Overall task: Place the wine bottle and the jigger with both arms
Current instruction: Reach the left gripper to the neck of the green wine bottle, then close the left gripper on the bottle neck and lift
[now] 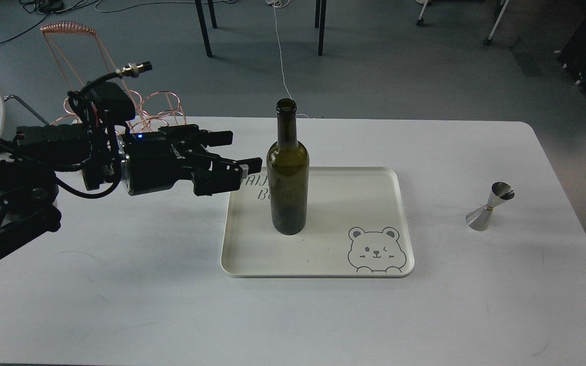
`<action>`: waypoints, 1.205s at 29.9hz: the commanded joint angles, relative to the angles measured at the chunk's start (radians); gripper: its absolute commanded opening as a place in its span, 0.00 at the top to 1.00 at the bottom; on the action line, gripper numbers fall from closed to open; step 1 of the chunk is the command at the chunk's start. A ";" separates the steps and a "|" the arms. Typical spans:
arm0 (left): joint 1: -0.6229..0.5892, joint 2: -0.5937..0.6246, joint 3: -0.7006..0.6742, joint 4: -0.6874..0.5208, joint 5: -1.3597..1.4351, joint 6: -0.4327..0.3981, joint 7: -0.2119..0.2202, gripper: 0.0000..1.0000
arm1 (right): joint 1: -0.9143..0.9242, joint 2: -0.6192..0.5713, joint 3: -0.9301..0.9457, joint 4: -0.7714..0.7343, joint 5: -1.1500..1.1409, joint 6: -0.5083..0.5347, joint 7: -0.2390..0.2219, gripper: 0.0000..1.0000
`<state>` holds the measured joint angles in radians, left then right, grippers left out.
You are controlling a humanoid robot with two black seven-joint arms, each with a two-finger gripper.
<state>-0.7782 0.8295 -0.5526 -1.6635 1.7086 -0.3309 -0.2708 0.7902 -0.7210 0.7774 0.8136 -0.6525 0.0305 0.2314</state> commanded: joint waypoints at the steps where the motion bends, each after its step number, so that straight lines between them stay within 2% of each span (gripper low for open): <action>1: -0.001 -0.049 0.003 0.008 0.011 0.007 0.039 0.06 | -0.002 0.002 -0.001 -0.001 0.001 0.000 0.000 0.03; 6: -0.006 -0.113 -0.001 0.033 0.017 0.047 0.100 0.06 | 0.000 0.008 -0.001 -0.002 0.001 0.000 0.000 0.03; 15: -0.035 -0.184 0.003 0.057 0.022 0.053 0.113 0.06 | 0.000 0.009 -0.001 -0.008 0.001 0.000 0.000 0.03; 21: -0.035 -0.228 0.003 0.079 0.022 0.055 0.148 0.09 | 0.003 0.035 0.011 -0.053 0.020 -0.001 -0.001 0.03; 31: -0.036 -0.265 0.006 0.122 0.123 0.090 0.147 0.37 | 0.010 0.034 0.009 -0.064 0.059 0.034 -0.001 0.03; 34: -0.036 -0.259 0.006 0.122 0.120 0.092 0.147 0.51 | 0.010 0.034 0.009 -0.064 0.059 0.034 -0.001 0.03; 35: -0.036 -0.256 0.005 0.122 0.118 0.092 0.147 0.59 | 0.010 0.034 0.009 -0.064 0.059 0.034 -0.001 0.03; 36: -0.036 -0.256 0.005 0.120 0.118 0.092 0.147 0.62 | 0.010 0.034 0.009 -0.064 0.059 0.034 -0.001 0.03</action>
<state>-0.8144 0.5696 -0.5459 -1.5416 1.8303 -0.2403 -0.1240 0.8008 -0.6872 0.7873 0.7500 -0.5937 0.0639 0.2300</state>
